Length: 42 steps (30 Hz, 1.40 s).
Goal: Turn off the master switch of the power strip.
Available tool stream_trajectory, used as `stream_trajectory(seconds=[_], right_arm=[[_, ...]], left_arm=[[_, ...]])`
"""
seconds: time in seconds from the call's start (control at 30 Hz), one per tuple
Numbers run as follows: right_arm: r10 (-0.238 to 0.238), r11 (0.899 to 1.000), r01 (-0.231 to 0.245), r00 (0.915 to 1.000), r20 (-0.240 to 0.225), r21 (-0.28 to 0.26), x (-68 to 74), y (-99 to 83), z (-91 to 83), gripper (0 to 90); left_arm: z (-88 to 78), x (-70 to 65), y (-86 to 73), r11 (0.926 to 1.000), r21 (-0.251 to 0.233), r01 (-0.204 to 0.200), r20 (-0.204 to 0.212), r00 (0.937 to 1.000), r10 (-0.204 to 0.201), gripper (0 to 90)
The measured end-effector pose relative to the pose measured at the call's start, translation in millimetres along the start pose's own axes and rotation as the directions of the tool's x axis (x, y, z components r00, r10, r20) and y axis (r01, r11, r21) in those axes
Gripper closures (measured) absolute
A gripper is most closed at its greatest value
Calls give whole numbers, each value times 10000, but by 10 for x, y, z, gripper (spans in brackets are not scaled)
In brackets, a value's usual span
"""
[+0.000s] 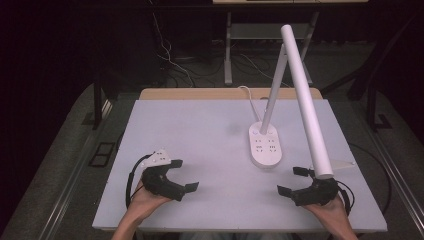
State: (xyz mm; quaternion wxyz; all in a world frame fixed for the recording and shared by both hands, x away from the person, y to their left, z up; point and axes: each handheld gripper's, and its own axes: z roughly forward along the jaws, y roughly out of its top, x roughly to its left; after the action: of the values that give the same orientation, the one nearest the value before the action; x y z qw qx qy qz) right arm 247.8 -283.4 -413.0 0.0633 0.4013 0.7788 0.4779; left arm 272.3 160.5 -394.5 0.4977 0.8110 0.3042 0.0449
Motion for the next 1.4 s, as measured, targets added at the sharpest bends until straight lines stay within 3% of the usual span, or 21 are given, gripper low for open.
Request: stream_trajectory(seconds=[0.07, 1.4], right_arm=[[-2, 10000, 2, 10000, -4, -7, -2, 0, -1, 2], [-30, 10000, 29, 10000, 29, 22, -19, -9, -6, 2]], left_arm=[[2, 6, 39, 10000, 15, 11, 155, 9999, -11, 0], [349, 54, 726, 9923, 853, -896, 315, 9957, 872, 0]])
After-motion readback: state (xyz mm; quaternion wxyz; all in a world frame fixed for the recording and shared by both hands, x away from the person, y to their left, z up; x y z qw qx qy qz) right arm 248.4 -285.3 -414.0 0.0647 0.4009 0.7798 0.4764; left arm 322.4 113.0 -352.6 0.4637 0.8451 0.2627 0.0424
